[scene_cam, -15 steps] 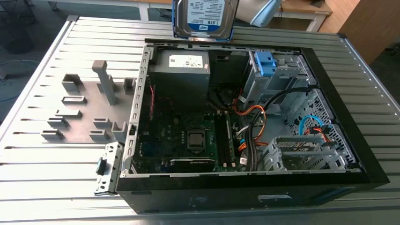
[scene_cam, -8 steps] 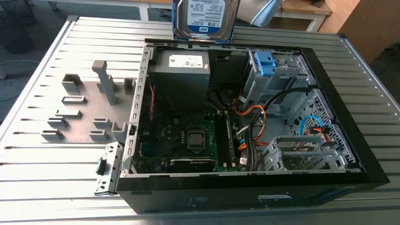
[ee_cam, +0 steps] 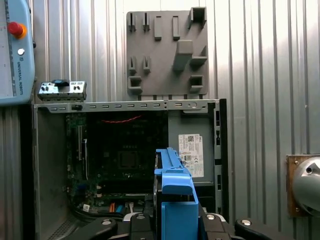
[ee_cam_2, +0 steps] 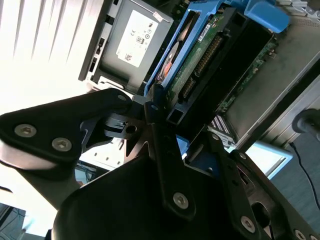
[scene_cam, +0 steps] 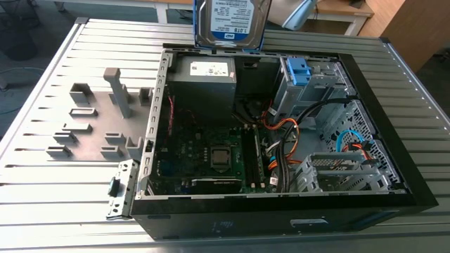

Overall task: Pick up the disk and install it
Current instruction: 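Pick up the disk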

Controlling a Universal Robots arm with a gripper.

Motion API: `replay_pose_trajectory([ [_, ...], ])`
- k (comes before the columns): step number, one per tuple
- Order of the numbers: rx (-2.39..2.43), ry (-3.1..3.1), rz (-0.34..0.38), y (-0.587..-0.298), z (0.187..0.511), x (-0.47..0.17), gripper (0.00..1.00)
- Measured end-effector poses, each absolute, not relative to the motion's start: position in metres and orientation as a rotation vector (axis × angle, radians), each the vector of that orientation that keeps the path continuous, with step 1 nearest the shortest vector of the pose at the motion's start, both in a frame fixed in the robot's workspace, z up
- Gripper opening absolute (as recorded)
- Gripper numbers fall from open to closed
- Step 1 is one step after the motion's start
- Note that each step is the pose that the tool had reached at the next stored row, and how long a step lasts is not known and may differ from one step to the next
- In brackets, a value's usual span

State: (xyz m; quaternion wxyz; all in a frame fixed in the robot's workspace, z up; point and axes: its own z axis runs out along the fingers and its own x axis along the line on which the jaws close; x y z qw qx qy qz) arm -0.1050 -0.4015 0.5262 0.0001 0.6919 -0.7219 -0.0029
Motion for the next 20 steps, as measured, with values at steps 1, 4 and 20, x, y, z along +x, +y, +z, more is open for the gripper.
replay_pose_trajectory([
  [1,2.174,-2.268,-0.009,-0.402,0.526,-0.105,0.36],
  [4,2.174,-2.268,-0.009,-0.405,0.526,-0.105,0.36],
  [20,2.174,-2.268,-0.009,-0.419,0.526,-0.105,0.36],
])
